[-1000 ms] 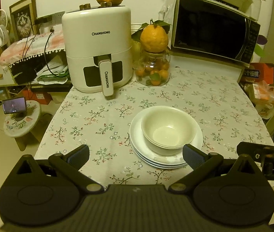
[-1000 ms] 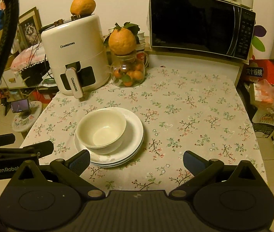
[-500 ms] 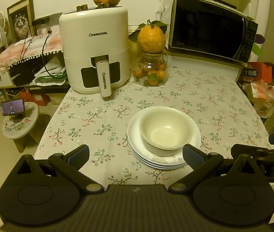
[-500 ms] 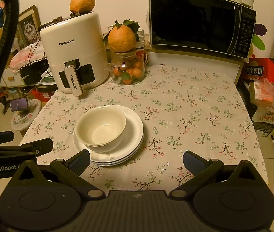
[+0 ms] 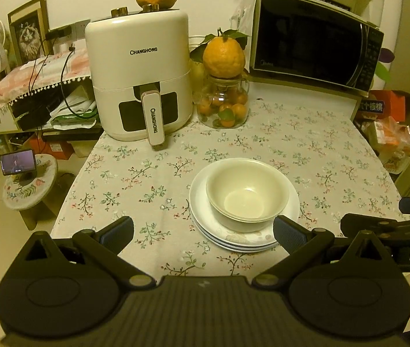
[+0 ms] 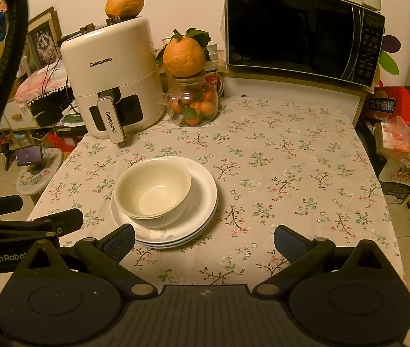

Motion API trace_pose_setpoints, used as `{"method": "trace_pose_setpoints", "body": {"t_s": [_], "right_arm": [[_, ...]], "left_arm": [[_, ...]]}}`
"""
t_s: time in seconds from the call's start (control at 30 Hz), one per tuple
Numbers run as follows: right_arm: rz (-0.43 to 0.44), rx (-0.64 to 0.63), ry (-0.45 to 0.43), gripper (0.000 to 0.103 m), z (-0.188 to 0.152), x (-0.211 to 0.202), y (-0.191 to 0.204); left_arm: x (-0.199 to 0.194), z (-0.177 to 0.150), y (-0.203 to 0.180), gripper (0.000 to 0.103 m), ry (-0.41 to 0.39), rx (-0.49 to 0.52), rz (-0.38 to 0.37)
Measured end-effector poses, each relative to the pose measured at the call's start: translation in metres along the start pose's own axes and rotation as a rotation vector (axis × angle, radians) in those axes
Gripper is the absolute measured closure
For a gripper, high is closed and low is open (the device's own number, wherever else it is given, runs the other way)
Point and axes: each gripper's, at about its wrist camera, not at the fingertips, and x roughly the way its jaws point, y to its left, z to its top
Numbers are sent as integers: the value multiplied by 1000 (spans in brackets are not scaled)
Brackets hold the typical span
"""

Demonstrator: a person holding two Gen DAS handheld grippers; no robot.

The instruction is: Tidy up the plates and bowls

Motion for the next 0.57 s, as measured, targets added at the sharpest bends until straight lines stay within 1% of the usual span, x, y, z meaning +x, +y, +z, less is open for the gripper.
{"method": "trace_pose_setpoints", "body": {"t_s": [0.57], "right_arm": [[0,-1,-1,2,0,0,0]], "left_arm": [[0,0,0,0,10,3,3]]}}
